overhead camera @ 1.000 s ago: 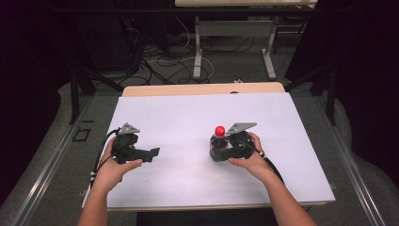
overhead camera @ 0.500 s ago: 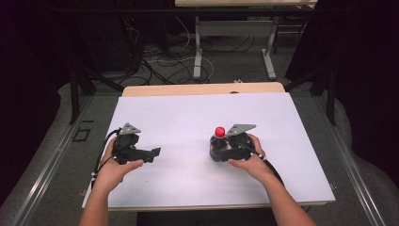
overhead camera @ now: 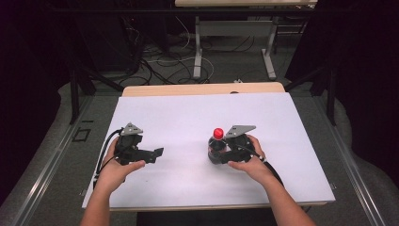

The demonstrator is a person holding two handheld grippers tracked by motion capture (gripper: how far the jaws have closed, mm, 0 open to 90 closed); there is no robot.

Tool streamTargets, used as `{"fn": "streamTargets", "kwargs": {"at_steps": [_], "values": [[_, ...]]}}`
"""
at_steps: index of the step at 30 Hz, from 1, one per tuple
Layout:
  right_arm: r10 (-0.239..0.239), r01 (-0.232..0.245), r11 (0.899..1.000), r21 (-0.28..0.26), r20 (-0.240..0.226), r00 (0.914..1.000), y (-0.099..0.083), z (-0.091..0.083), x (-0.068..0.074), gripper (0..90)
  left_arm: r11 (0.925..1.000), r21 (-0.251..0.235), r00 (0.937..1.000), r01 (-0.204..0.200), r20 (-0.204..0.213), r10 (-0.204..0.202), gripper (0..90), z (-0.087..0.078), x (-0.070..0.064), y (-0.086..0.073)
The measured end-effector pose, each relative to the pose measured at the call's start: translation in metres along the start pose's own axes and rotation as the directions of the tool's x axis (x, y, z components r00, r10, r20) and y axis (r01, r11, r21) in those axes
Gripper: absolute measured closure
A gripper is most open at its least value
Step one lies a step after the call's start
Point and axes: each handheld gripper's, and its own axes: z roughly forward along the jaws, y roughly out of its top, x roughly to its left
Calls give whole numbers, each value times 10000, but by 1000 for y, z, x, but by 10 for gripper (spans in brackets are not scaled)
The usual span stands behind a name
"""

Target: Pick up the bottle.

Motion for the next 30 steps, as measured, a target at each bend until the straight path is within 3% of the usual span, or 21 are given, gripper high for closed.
{"fn": "streamTargets", "kwargs": {"at_steps": [7,15,19,21,25,30], "values": [[-394,380,9987,-343,-436,9983,6,-6,12,305,9995,-243,9995,-206,233,212,93,0,-6,2],[-935,901,9949,-445,-832,9921,11,-8,29,305,9982,-495,9954,-351,870,393,93,-1,-16,6],[-1082,1043,9938,-396,-1156,9874,11,-6,39,307,9934,-898,9871,-715,1370,834,124,-6,-27,12],[-1468,1435,9891,-342,-1323,9803,12,-5,42,309,9895,-1141,9828,-886,1519,1055,161,-7,-32,15],[-1486,1455,9889,-311,-1559,9765,12,-3,48,314,9848,-1332,9730,-1110,1870,1350,166,-11,-41,20],[-1457,1423,9893,-324,-1595,9764,12,0,53,315,9844,-1360,9659,-1118,2177,1398,171,-11,-49,24]]}}
